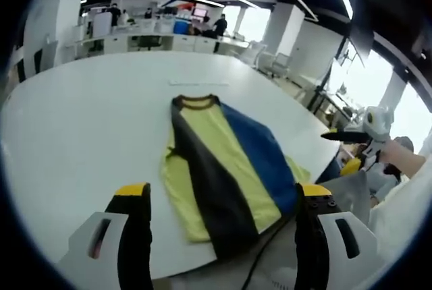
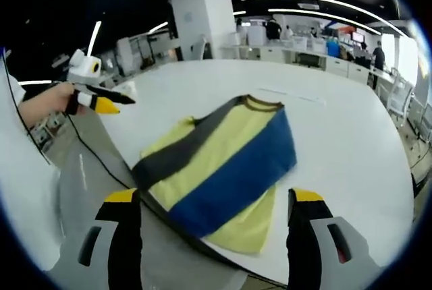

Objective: Fold the garment on the visible template until the final outline fits inside the template.

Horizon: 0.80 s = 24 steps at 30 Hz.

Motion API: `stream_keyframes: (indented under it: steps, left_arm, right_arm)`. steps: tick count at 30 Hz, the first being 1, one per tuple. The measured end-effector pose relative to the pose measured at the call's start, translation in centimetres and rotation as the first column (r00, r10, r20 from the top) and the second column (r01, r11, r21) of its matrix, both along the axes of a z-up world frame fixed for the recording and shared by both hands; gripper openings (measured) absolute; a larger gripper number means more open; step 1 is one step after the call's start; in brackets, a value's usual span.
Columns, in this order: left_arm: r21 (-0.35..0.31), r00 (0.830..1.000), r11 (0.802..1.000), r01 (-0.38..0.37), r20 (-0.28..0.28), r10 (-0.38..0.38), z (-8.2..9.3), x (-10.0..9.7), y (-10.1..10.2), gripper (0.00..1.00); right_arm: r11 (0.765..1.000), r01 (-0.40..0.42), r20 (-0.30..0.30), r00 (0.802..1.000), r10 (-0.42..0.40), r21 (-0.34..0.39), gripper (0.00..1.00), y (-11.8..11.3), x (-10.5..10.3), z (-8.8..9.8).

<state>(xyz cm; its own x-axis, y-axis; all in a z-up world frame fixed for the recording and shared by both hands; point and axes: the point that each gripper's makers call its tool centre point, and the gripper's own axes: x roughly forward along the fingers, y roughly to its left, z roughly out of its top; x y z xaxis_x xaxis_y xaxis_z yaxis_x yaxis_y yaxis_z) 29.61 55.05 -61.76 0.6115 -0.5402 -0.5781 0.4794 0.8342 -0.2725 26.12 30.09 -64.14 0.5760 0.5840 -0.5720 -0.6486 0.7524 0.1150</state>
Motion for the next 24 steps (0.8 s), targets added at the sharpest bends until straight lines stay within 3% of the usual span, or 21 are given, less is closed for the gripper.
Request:
stream_keyframes:
  steps: [9, 14, 24]
  left_arm:
    - [-0.007, 1.000, 1.000, -0.008, -0.015, 0.008, -0.5, 0.1, 0.2, 0.84]
    - [-0.014, 1.000, 1.000, -0.012, -0.021, 0.011, -0.8, 0.2, 0.2, 0.84]
    - [-0.017, 0.999, 1.000, -0.023, -0.033, 0.022, -1.1, 0.6, 0.6, 0.84]
  right_arm:
    - [0.995, -0.099, -0.046, 0.994, 0.098, -0.019, 0.76, 2.1, -0.9, -1.3]
    - [0.989, -0.146, -0.066, 0.987, 0.146, 0.012, 0.69, 3.4, -1.4, -1.6]
    - [0.973, -0.229, -0.144, 0.962, 0.230, 0.025, 0.60, 5.4, -2.6, -3.5]
